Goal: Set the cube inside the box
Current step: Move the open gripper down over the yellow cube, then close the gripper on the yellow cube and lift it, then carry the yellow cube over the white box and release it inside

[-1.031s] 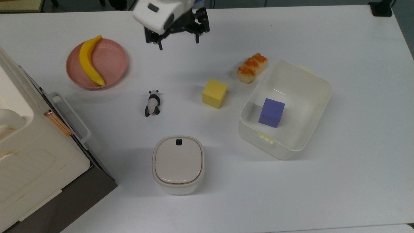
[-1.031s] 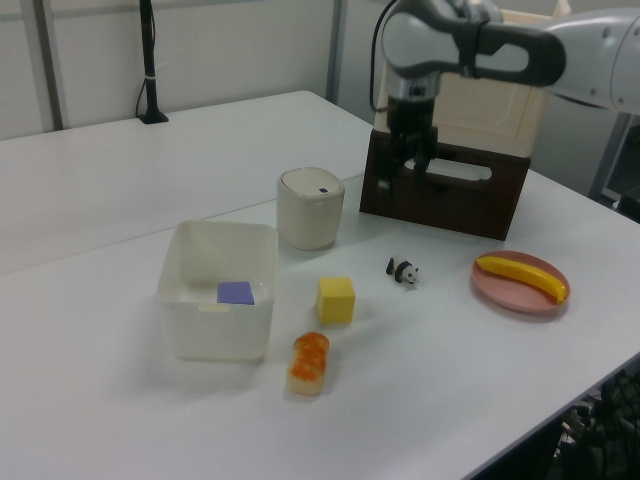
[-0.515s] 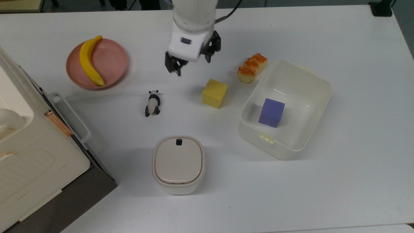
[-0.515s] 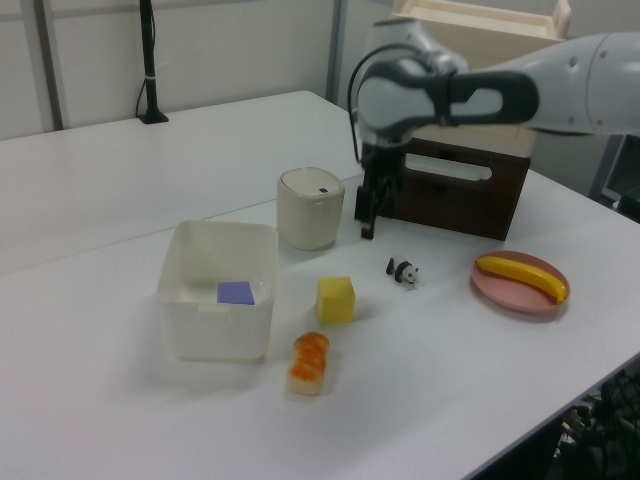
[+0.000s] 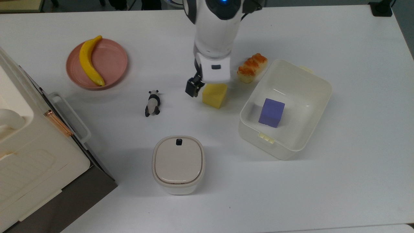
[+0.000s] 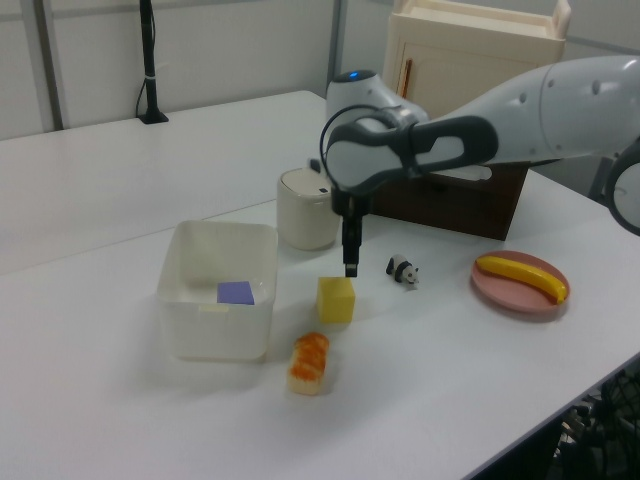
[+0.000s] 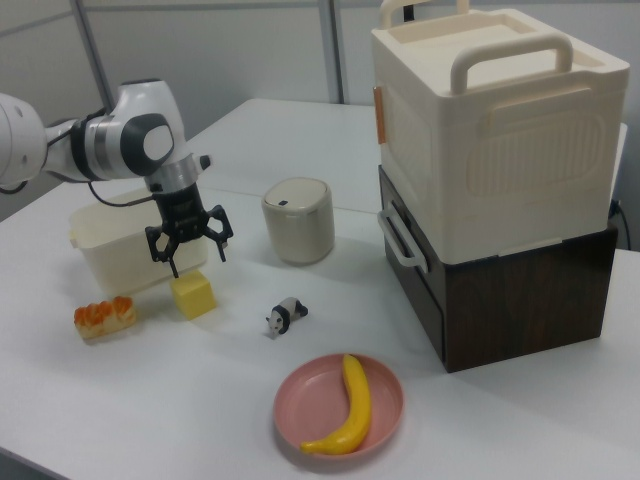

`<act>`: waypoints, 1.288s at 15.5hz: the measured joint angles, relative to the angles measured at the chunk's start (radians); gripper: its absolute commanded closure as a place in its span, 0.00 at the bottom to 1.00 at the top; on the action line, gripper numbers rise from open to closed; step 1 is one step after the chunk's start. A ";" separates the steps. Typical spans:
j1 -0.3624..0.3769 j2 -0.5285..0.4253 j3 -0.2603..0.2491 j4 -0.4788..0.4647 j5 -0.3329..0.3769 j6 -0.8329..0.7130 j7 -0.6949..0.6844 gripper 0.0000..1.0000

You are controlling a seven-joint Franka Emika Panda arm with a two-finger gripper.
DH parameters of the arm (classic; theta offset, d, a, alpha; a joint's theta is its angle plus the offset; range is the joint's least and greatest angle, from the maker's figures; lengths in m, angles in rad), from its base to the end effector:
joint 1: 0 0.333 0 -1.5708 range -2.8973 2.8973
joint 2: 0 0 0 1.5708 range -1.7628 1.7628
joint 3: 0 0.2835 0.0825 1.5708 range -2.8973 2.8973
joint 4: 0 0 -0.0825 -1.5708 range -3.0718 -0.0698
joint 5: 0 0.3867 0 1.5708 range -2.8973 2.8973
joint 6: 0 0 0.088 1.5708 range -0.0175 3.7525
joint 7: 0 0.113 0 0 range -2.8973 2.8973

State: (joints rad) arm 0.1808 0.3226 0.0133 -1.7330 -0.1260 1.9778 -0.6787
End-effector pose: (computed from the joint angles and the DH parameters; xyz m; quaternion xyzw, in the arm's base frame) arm 0.6179 0.1121 0.3495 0.8925 0.4459 -0.0507 0.0438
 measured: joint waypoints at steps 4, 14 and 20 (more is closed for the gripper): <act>0.047 0.049 0.000 -0.001 -0.035 0.013 -0.001 0.04; 0.071 0.095 0.000 0.003 -0.057 0.025 -0.008 0.44; 0.028 -0.007 -0.003 0.053 -0.025 -0.033 -0.025 0.44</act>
State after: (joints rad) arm 0.2085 0.3157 0.0098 -1.6801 -0.1508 1.9450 -0.7037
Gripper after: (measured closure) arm 0.427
